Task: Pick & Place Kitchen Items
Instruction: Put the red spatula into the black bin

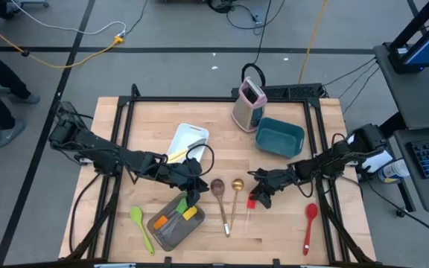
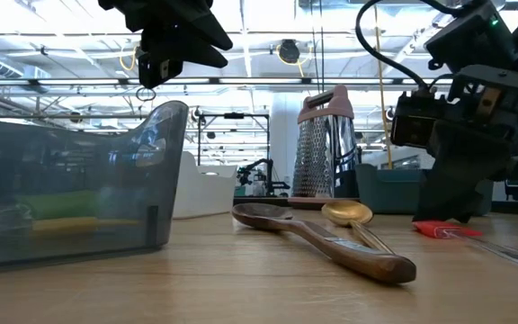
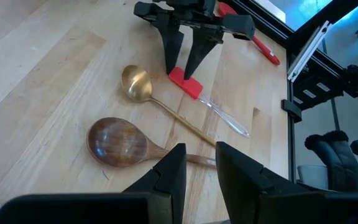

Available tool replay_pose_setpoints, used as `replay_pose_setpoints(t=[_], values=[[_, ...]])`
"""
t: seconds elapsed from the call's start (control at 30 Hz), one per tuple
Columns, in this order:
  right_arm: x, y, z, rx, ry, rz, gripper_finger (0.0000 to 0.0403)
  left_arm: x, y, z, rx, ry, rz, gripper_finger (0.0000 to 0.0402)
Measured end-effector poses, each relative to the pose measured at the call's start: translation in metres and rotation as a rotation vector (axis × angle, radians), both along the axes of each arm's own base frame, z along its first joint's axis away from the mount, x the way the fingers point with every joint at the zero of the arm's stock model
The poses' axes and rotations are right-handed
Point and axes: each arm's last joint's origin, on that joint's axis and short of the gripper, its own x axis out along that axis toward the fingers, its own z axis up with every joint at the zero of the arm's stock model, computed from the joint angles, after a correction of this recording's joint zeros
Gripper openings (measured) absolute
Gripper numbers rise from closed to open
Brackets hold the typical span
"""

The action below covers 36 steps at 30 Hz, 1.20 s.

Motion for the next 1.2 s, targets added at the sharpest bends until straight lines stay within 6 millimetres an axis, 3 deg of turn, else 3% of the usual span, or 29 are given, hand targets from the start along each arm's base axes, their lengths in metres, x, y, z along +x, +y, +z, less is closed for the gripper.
replay_pose_setpoints(t=[0.3, 0.63, 0.97, 1.2], values=[[-0.0053, -0.0009, -0.0004, 0.003, 0.046, 0.009, 0.0126, 0.0001, 0.0, 0.0002, 0.0, -0.002, -0.001, 0.009], [-0.0071, 0.0049, 0.0018, 0.048, 0.036, 0.085, 0.0041, 0.0, -0.0001, 0.0001, 0.005, -0.002, -0.004, 0.009], [-0.0101, 0.0046, 0.0052, 0.054, 0.023, 0.121, 0.0062, 0.0005, -0.0002, 0.0006, 0.013, -0.011, -0.011, 0.009], [-0.0091, 0.0048, 0.006, 0.031, -0.001, 0.145, 0.0015, 0.0019, -0.0005, 0.0027, 0.018, -0.039, -0.019, 0.009]])
